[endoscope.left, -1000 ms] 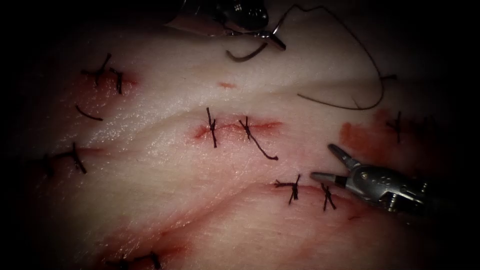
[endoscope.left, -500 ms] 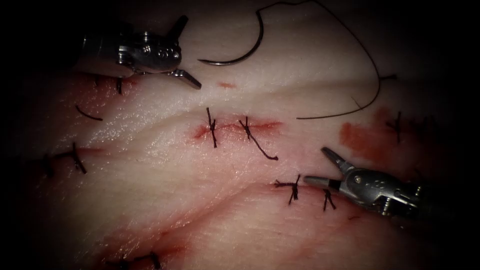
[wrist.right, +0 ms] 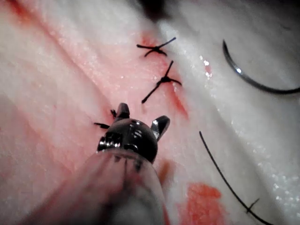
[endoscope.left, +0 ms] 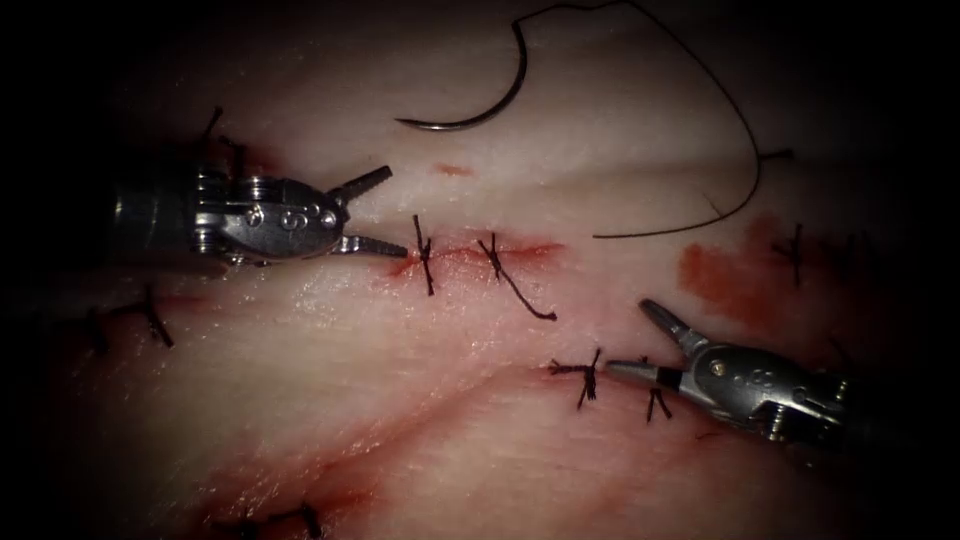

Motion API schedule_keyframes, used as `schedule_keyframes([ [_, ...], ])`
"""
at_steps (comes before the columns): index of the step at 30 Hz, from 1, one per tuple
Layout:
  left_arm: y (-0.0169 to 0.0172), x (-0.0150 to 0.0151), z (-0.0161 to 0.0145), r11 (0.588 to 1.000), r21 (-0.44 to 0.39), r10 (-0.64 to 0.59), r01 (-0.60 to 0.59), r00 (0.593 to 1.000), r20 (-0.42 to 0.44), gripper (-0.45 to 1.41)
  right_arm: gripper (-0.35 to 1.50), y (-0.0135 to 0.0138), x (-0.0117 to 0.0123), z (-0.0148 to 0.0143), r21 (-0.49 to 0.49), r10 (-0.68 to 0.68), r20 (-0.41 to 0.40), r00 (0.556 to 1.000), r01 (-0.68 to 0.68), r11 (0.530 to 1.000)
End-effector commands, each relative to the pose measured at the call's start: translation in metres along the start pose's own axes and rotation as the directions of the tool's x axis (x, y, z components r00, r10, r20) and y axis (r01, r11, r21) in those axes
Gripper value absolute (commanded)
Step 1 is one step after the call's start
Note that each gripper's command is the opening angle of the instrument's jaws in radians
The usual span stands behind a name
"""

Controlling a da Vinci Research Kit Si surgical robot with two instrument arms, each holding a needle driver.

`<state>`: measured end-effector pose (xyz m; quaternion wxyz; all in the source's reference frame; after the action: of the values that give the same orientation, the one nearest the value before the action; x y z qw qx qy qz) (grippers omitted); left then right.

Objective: Wound Closure
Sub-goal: Grasp the short suture end.

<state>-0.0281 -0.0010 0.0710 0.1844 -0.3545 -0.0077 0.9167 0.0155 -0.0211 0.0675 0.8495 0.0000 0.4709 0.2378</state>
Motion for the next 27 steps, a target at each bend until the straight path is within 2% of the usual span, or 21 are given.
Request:
schedule_keyframes([
  [1, 0.0007, 0.0009, 0.0013, 1.000, -0.003, 0.000, 0.000, 1.000, -0.009, 0.66, 1.14, 0.0002, 0.0006, 0.0012, -0.002, -0.006, -0.002, 1.000, 0.006, 1.000],
  [8, 0.0048, 0.0037, 0.0053, 0.999, 0.040, 0.008, -0.008, 1.000, 0.002, 0.76, 1.14, 0.0003, 0.0014, 0.0018, -0.006, -0.015, 0.005, 1.000, 0.015, 1.000],
  [13, 0.0065, 0.0041, 0.0089, 0.997, 0.074, -0.017, 0.017, 1.000, 0.007, 0.79, 1.14, 0.0002, 0.0015, 0.0018, -0.007, -0.014, 0.006, 1.000, 0.014, 1.000],
  [16, 0.0071, 0.0036, 0.0110, 0.996, 0.083, -0.015, 0.013, 1.000, 0.024, 0.74, 1.16, 0.0003, 0.0015, 0.0018, -0.006, -0.014, 0.006, 1.000, 0.014, 1.000],
  [21, 0.0084, 0.0017, 0.0143, 0.996, 0.090, -0.001, -0.005, 0.998, 0.068, 0.56, 1.16, 0.0004, 0.0016, 0.0018, -0.006, -0.019, 0.007, 1.000, 0.019, 1.000],
  [27, 0.0088, -0.0003, 0.0164, 0.994, 0.103, 0.034, -0.043, 0.996, 0.085, 0.24, 1.16, 0.0004, 0.0016, 0.0018, -0.006, -0.024, 0.007, 1.000, 0.024, 1.000],
])
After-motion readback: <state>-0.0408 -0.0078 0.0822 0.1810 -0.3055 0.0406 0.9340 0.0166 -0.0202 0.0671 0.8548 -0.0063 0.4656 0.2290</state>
